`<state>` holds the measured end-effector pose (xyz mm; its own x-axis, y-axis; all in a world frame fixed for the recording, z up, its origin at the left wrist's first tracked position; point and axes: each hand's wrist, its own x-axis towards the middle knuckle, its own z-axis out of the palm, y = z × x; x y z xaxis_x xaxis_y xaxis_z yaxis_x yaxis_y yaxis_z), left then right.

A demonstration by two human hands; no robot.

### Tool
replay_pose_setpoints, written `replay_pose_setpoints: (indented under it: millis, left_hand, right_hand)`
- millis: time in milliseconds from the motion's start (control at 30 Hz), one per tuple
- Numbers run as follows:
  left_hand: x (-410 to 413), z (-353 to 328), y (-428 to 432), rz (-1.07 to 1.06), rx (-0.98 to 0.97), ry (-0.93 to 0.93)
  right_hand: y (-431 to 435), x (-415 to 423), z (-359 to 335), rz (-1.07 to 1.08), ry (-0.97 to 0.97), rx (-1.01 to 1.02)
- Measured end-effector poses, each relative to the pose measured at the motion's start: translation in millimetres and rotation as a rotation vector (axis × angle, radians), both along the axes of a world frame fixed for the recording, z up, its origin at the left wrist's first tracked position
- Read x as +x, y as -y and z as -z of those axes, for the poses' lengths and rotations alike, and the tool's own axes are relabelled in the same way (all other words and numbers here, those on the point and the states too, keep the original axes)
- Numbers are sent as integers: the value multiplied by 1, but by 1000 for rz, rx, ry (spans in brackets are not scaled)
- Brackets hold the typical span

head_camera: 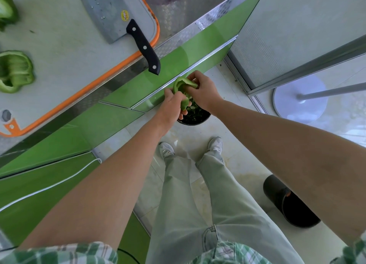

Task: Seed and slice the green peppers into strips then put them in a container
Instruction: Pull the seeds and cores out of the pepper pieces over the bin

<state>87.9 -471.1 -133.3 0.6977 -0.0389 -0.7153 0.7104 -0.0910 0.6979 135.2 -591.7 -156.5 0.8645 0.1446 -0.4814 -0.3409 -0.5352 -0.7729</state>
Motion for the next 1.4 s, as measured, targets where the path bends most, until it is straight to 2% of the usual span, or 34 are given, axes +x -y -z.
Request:
replay_pose_setpoints:
  millis: [433,833,1400]
  left_hand:
    - [0,1,-1,-17,-9,15]
    - [2,8,-7,-150,-39,-35]
    - [-5,6,-14,-264,-131,-40]
  right_hand:
    - [0,-1,1,45,-63,87]
    - [3,1,6,25,-123,139]
    - [5,1,9,-44,-93,92]
